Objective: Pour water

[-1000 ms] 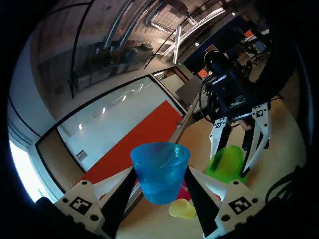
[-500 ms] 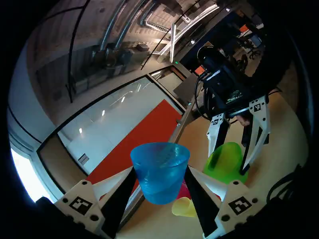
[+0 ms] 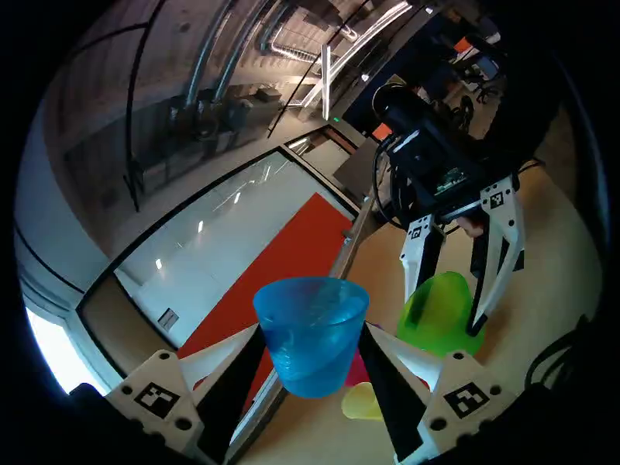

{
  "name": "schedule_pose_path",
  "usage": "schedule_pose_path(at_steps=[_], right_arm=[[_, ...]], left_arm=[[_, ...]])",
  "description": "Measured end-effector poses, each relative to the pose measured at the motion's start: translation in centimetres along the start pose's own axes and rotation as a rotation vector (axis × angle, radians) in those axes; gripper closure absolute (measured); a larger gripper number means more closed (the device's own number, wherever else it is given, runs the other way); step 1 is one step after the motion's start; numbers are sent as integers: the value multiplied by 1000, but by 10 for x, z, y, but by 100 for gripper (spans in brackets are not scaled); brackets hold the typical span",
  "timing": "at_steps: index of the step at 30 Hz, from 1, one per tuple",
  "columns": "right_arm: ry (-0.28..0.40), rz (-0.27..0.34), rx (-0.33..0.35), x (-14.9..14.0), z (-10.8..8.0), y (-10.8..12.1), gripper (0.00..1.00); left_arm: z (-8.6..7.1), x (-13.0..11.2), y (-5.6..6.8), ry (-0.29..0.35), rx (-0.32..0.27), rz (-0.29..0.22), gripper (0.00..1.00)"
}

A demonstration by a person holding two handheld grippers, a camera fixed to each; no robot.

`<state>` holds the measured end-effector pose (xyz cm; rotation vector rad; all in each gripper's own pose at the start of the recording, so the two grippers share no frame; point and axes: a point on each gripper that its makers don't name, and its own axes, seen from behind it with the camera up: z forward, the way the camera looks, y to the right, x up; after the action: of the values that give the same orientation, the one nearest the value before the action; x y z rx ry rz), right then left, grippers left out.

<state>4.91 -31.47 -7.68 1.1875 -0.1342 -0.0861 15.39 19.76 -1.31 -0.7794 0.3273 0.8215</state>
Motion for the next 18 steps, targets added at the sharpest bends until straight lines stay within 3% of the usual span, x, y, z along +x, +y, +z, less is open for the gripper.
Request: schedule_pose_path(at_steps=[18], right_arm=[[-5, -4, 3, -1, -1, 1, 10]], left_arm=[[5, 3, 0, 4, -4, 64, 19]])
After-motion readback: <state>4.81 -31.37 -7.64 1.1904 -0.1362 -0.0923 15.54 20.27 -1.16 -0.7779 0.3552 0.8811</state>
